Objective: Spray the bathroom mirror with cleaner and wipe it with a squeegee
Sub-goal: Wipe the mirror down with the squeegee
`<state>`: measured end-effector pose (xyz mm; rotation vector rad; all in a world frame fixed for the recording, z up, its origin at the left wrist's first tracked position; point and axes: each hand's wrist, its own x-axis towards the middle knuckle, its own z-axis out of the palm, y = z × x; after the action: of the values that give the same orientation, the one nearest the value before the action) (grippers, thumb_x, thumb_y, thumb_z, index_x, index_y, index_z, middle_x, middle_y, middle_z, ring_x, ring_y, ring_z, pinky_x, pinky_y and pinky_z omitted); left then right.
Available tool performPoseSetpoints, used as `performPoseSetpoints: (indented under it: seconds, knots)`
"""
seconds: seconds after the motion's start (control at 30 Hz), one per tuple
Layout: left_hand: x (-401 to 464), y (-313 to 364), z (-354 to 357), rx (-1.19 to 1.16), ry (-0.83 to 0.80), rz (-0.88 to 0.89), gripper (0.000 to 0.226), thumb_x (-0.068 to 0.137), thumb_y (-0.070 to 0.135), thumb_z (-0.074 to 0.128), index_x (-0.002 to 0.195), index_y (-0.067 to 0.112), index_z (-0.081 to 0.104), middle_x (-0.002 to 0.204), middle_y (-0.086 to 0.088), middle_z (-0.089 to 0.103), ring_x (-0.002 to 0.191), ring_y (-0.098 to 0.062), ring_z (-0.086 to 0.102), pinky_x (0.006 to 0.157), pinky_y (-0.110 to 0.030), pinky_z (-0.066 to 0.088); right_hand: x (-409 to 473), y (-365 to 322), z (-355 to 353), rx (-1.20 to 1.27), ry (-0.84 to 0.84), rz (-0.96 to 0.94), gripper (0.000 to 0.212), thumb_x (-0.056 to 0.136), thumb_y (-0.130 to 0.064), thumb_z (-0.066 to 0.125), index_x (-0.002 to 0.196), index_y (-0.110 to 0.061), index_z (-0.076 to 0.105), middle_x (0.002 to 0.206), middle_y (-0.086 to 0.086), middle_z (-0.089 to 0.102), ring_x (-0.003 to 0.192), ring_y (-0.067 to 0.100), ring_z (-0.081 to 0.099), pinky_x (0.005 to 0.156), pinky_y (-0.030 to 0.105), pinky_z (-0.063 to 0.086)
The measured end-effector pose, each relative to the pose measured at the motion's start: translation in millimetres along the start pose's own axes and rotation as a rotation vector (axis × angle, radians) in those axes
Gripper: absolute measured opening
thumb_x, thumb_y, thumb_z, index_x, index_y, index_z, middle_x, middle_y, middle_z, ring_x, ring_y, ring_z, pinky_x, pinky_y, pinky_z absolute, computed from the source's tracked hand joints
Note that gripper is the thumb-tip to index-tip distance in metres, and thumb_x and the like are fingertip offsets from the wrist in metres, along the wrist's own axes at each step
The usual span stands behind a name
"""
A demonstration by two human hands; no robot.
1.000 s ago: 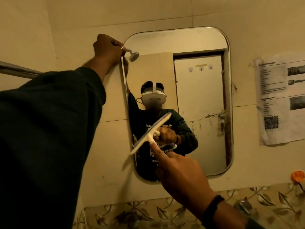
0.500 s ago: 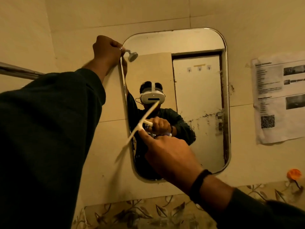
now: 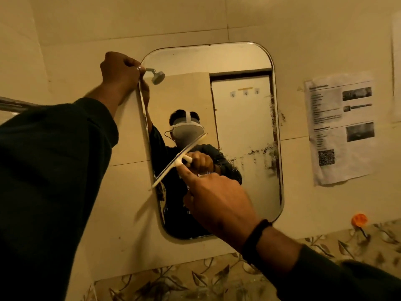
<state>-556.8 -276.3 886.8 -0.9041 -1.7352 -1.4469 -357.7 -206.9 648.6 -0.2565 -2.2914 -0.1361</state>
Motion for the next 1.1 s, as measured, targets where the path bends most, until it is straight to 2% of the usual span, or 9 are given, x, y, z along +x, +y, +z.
performPoseSetpoints:
  seconds: [0.1, 0.27, 0.4, 0.57, 0.7, 0.83, 0.97, 1.03, 1.1]
  knots:
    - [0.3, -0.1, 0.2, 0.000, 0.003, 0.001, 0.022, 0.087, 0.013, 0.070, 0.109, 0.010, 0.071, 0.106, -0.005, 0.068, 0.094, -0.013, 0.065, 0.078, -0.019, 0.052, -6.0, 5.3, 12.1, -0.020, -0.050, -0.011, 0.060, 0.101, -0.024, 0.040, 0.154, -0.028, 0.011, 0.065, -0.005, 0.041, 0.049, 0.013, 0.043, 0.039, 0.027, 0.032]
    - [1.4, 0.3, -1.3, -0.007, -0.007, -0.003, 0.020, 0.086, 0.012, 0.071, 0.106, 0.009, 0.071, 0.105, -0.006, 0.069, 0.094, -0.016, 0.067, 0.081, -0.025, 0.056, -50.8, 38.2, 20.7, 0.011, -0.088, 0.063, 0.069, 0.100, -0.027, 0.041, 0.154, -0.034, -0.002, 0.084, -0.003, 0.055, 0.064, 0.015, 0.053, 0.052, 0.028, 0.043]
    - [0.2, 1.5, -1.5, -0.013, -0.004, -0.004, 0.020, 0.087, 0.011, 0.071, 0.107, 0.008, 0.071, 0.106, -0.007, 0.068, 0.094, -0.015, 0.066, 0.081, -0.023, 0.055, -54.8, 37.5, 13.0, 0.028, -0.139, 0.123, 0.068, 0.100, -0.026, 0.042, 0.154, -0.035, 0.001, 0.084, -0.003, 0.058, 0.067, 0.016, 0.058, 0.058, 0.032, 0.051]
    - [-1.1, 0.8, -0.4, -0.016, -0.004, -0.002, 0.022, 0.087, 0.011, 0.070, 0.109, 0.009, 0.071, 0.108, -0.008, 0.069, 0.096, -0.016, 0.066, 0.081, -0.023, 0.055, -9.7, 23.3, -10.0, 0.074, -0.003, 0.069, 0.060, 0.101, -0.025, 0.039, 0.153, -0.036, 0.010, 0.077, -0.003, 0.057, 0.059, 0.012, 0.057, 0.055, 0.032, 0.058]
    - [-0.2, 0.8, -0.9, -0.021, -0.023, 0.000, 0.022, 0.088, 0.010, 0.069, 0.110, 0.008, 0.071, 0.108, -0.008, 0.069, 0.096, -0.016, 0.066, 0.083, -0.025, 0.056, 7.6, 32.6, -17.7, 0.085, 0.030, 0.077, 0.057, 0.101, -0.025, 0.043, 0.152, -0.036, 0.019, 0.111, 0.005, 0.060, 0.058, 0.007, 0.043, 0.047, 0.019, 0.043]
    - [2.4, -1.5, 0.5, -0.016, -0.013, -0.004, 0.021, 0.088, 0.010, 0.068, 0.110, 0.008, 0.070, 0.109, -0.008, 0.069, 0.098, -0.017, 0.066, 0.087, -0.028, 0.056, -26.3, 48.9, 3.1, 0.140, 0.011, 0.149, 0.063, 0.100, -0.026, 0.043, 0.153, -0.043, 0.011, 0.085, -0.004, 0.064, 0.058, 0.007, 0.054, 0.048, 0.021, 0.045]
    - [1.9, -0.7, 1.2, -0.021, -0.030, -0.004, 0.020, 0.088, 0.010, 0.068, 0.108, 0.008, 0.070, 0.107, -0.007, 0.069, 0.090, -0.013, 0.067, 0.072, -0.017, 0.054, -61.1, 60.6, 14.0, 0.157, -0.016, 0.227, 0.067, 0.100, -0.031, 0.042, 0.151, -0.047, 0.001, 0.079, -0.007, 0.061, 0.063, 0.009, 0.057, 0.056, 0.021, 0.052]
    - [0.2, -0.1, 1.6, -0.016, -0.034, -0.001, 0.021, 0.089, 0.010, 0.068, 0.110, 0.009, 0.069, 0.105, -0.004, 0.067, 0.083, -0.009, 0.066, 0.060, -0.012, 0.052, -63.1, 60.2, 8.5, 0.168, -0.038, 0.238, 0.064, 0.101, -0.032, 0.041, 0.152, -0.046, 0.006, 0.072, -0.011, 0.055, 0.058, 0.006, 0.054, 0.050, 0.019, 0.048]
    - [1.4, -2.2, 2.6, -0.015, -0.017, 0.001, 0.023, 0.089, 0.012, 0.068, 0.113, 0.010, 0.068, 0.106, -0.003, 0.066, 0.089, -0.010, 0.066, 0.065, -0.014, 0.052, -54.1, 55.5, -2.3, 0.189, -0.016, 0.219, 0.058, 0.101, -0.031, 0.041, 0.151, -0.044, 0.013, 0.065, -0.010, 0.052, 0.049, 0.005, 0.048, 0.041, 0.016, 0.036]
